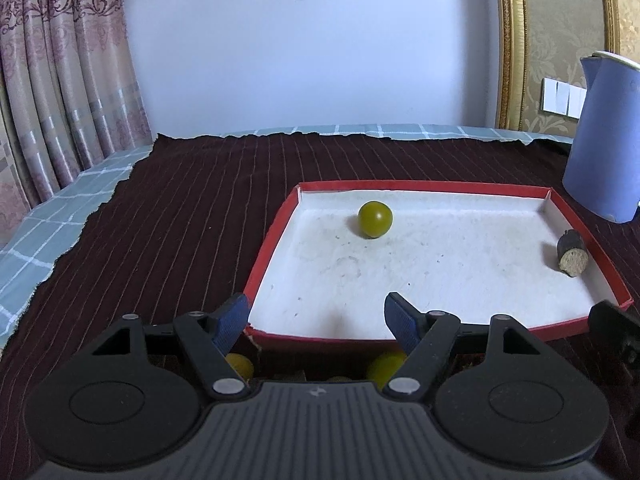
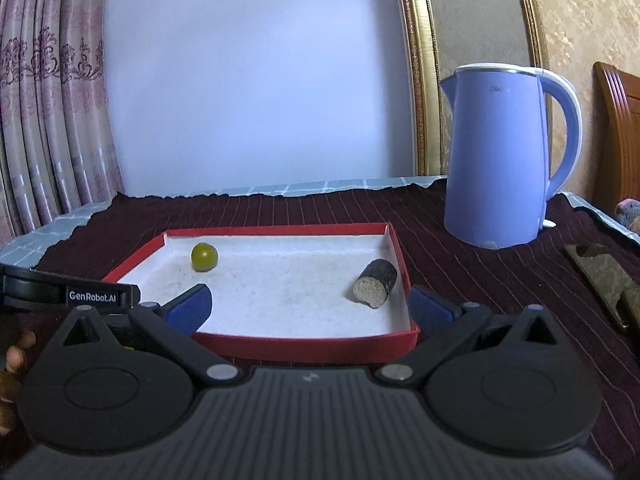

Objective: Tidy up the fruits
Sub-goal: 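Withdraw both tools from the tray back toward the remaining fruits, then grasp the orange with the right gripper while the left moves toward a yellow fruit, then grasp the small yellow fruit with the left gripper while the right holds the orange, then carry the yellow fruit with the left tool while the right carries the orange over the tray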

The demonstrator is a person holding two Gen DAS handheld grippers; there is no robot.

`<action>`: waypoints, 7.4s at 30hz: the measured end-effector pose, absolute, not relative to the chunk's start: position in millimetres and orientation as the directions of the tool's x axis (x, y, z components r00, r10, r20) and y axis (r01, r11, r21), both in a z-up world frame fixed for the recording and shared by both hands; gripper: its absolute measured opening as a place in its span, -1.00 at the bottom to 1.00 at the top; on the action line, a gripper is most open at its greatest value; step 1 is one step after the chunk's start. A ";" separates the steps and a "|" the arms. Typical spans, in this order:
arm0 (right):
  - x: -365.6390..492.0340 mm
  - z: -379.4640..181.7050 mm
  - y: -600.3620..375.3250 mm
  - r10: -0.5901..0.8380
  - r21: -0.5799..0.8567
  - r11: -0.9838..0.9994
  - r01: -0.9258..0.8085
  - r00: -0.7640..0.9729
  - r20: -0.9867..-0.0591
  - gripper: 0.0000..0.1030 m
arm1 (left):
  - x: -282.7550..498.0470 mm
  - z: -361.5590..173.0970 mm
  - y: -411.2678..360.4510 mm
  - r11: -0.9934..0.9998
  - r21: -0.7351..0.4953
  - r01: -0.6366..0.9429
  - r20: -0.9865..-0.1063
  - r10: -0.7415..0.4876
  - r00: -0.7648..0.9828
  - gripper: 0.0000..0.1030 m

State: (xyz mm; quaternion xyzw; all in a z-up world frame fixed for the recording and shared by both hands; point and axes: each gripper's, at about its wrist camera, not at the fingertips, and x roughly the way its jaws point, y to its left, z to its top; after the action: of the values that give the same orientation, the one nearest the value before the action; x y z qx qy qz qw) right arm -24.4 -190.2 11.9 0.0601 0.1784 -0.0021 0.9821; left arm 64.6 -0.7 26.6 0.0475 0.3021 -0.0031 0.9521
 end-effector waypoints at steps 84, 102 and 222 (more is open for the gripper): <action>-45.7 -20.6 -143.3 0.045 -0.298 0.928 -0.225 0.859 -0.509 0.22 | 8.0 -21.0 52.1 0.990 0.022 0.139 -0.611 -0.097 0.786 0.62; -47.2 -19.0 -161.4 0.118 -0.138 0.968 -0.210 0.864 -0.490 -0.28 | 1.3 -15.8 75.2 0.983 -0.004 0.186 -0.609 -0.150 0.779 0.62; -46.0 25.7 -174.4 0.091 -0.012 0.995 -0.102 0.933 -0.348 -0.28 | 57.6 19.6 -32.4 0.982 0.154 0.108 -0.588 0.004 0.809 -0.47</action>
State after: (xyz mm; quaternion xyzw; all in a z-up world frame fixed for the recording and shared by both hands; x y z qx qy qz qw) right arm -46.0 -174.4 25.7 -0.0149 0.1763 0.0492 0.9830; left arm 57.6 -32.5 19.6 0.0905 0.3077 -0.0275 0.9468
